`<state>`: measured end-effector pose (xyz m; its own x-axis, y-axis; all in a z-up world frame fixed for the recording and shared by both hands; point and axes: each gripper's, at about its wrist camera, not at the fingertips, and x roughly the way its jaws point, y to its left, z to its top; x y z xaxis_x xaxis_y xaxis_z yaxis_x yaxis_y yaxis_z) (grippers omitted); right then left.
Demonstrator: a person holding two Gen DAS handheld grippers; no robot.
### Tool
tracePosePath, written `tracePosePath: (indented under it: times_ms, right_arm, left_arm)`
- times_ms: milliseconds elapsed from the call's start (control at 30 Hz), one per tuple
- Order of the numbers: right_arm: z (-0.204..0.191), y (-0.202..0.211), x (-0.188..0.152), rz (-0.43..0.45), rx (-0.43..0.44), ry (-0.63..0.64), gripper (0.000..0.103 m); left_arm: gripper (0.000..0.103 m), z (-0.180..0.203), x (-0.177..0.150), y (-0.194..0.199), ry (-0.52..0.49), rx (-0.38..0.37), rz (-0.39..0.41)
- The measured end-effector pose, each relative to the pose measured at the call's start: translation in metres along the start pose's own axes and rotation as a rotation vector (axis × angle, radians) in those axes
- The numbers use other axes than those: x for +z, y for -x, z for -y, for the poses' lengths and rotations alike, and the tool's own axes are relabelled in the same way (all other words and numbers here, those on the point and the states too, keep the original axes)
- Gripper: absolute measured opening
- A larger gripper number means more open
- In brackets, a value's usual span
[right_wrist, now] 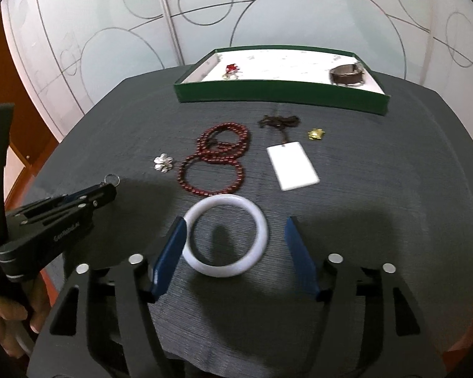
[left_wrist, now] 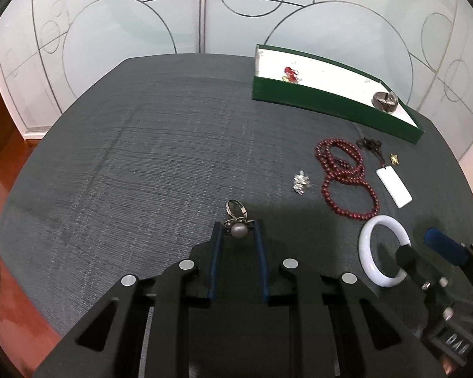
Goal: Organize jewelry
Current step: 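Grasp a second pearl ring with left while right closes on the white jade bangle, then carry the ring and bangle into the box and open both tools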
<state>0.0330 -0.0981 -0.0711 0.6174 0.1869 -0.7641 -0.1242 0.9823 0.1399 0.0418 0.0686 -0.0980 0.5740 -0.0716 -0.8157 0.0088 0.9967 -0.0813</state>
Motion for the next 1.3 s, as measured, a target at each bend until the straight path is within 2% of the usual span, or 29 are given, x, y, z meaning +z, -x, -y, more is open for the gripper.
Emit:
tracePosePath:
  times_ms: [167,267,500,767,1100,1300]
  right_arm:
    - [-0.014,-0.011,-0.002,-0.011,-0.02,0.032,0.068]
    - [-0.019,-0.015,-0.004,-0.013,-0.04,0.052,0.073]
    - [-0.013,-0.021,-0.013,-0.014,-0.081,0.07,0.071]
    - [0.025,-0.012,-0.013,0.001,-0.11,-0.011,0.07]
    - [0.078,0.002,-0.004,0.04,-0.189,-0.1,0.07]
    - [0.086,0.005,0.003,0.059,-0.189,-0.117,0.07]
  left_arm:
    - [0.02,-0.008,0.002,0.0,0.011,0.02,0.011]
    - [0.02,-0.011,0.002,-0.001,0.022,0.017,0.008]
    - [0.02,-0.008,-0.001,-0.003,0.016,0.013,-0.001]
    - [0.02,-0.002,-0.003,-0.006,-0.001,0.009,-0.005]
    - [0.02,0.002,0.001,-0.009,-0.01,0.003,-0.008]
    - [0.02,0.008,0.008,-0.008,-0.017,-0.009,0.001]
